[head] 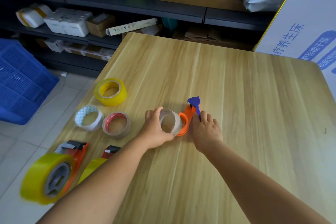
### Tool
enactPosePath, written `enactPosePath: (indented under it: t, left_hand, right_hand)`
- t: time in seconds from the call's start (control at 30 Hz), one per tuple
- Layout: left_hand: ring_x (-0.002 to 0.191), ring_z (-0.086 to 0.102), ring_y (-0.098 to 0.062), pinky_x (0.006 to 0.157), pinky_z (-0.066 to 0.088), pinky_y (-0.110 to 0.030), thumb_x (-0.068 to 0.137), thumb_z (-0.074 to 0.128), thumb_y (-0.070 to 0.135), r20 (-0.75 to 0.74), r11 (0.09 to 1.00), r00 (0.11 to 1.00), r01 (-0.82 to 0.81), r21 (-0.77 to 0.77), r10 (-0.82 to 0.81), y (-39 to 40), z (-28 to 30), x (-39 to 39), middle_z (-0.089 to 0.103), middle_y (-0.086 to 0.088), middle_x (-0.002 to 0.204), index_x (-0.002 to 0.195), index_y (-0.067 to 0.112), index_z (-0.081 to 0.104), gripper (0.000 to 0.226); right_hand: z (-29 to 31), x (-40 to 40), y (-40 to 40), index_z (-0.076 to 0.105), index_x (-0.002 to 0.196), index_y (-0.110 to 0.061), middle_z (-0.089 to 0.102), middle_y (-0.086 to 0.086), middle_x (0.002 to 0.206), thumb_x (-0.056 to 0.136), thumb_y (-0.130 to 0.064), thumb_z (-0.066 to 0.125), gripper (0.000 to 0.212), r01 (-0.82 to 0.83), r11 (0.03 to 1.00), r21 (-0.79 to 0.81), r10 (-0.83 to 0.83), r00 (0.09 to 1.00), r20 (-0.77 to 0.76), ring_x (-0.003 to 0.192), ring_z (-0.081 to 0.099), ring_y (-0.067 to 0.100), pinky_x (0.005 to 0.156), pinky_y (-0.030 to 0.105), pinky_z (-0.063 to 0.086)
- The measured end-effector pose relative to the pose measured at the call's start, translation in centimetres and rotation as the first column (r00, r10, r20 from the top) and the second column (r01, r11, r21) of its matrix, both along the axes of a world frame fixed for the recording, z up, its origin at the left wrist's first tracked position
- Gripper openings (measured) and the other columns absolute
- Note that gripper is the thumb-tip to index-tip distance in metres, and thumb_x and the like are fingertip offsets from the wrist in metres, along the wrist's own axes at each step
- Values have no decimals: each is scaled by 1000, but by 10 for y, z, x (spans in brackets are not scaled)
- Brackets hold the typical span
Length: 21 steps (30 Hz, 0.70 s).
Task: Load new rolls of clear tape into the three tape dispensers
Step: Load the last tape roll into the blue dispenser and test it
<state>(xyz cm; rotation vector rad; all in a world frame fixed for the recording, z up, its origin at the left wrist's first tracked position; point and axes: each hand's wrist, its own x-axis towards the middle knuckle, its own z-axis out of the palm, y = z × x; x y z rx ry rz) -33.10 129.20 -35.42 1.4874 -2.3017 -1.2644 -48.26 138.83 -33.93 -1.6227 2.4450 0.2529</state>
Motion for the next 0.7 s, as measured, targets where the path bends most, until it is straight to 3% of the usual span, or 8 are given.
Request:
enactPosePath:
  t: [0.07, 0.13, 0.23, 0.33, 0.47, 0.6, 0.7]
  left_hand:
    - [117, 42, -15, 87, 37, -22, 57, 81, 28, 44, 998, 998, -36, -54, 39, -5, -1, 8, 22, 7, 122, 142, 31, 20, 105]
    - [120, 37, -19, 90, 36, -26, 58, 79, 30, 159, 988, 986, -20, -154, 44, -10, -1, 16, 23, 5, 126, 140, 34, 19, 101]
    - [125, 29, -23, 98, 33, -32, 66, 75, 26, 357, 962, 934, 105, -253, -8, -14, -2, 24, 23, 0, 138, 141, 33, 15, 97]
    - [132, 23, -26, 104, 31, -35, 72, 73, 20, 440, 951, 896, 182, -249, -56, -17, -5, 29, 21, -3, 146, 146, 29, 11, 97]
    - [133, 24, -26, 106, 29, -36, 76, 68, 19, 534, 920, 834, 307, -244, -137, -20, -10, 32, 21, -4, 149, 149, 23, 7, 95]
    - [137, 21, -26, 109, 27, -38, 75, 71, 28, 580, 899, 793, 376, -226, -186, -29, -10, 29, 17, -3, 152, 150, 22, 3, 101]
    - [143, 9, -25, 113, 18, -41, 70, 74, 47, 537, 921, 818, 348, -174, -208, -41, -2, 31, 7, -3, 157, 151, 20, 1, 112]
  right_hand:
    - [0, 3, -3, 8, 147, -10, 19, 11, 148, 81, -15, 56, 82, -25, 1000, -11, 24, 1000, -15, 131, 28, 26, 106, 33, 26]
    - [0, 12, -10, -1, 151, -18, 2, 9, 157, 84, -15, 55, 87, -91, 996, -22, 92, 996, 17, 144, 7, 28, 117, 38, 12]
    - [-2, 31, -24, -3, 152, -27, -6, -1, 161, 89, -17, 54, 85, -236, 972, 6, 235, 969, 81, 147, -8, 23, 117, 42, -3]
    - [-8, 41, -31, 0, 152, -27, -3, -4, 161, 91, -16, 50, 80, -309, 947, 87, 297, 946, 127, 147, -8, 24, 116, 43, -5]
    - [-14, 40, -31, 21, 149, -20, 15, 0, 158, 88, -27, 57, 71, -304, 941, 148, 290, 951, 108, 147, -1, 23, 117, 40, -4]
    - [-7, 47, -42, 20, 147, -16, 30, 3, 151, 79, -41, 69, 87, -271, 962, 39, 260, 949, 179, 143, 20, 22, 117, 38, 7]
    - [2, 60, -61, 12, 150, -16, 26, 3, 155, 80, -40, 68, 92, -283, 958, -48, 286, 929, 234, 144, 18, 21, 117, 39, 8]
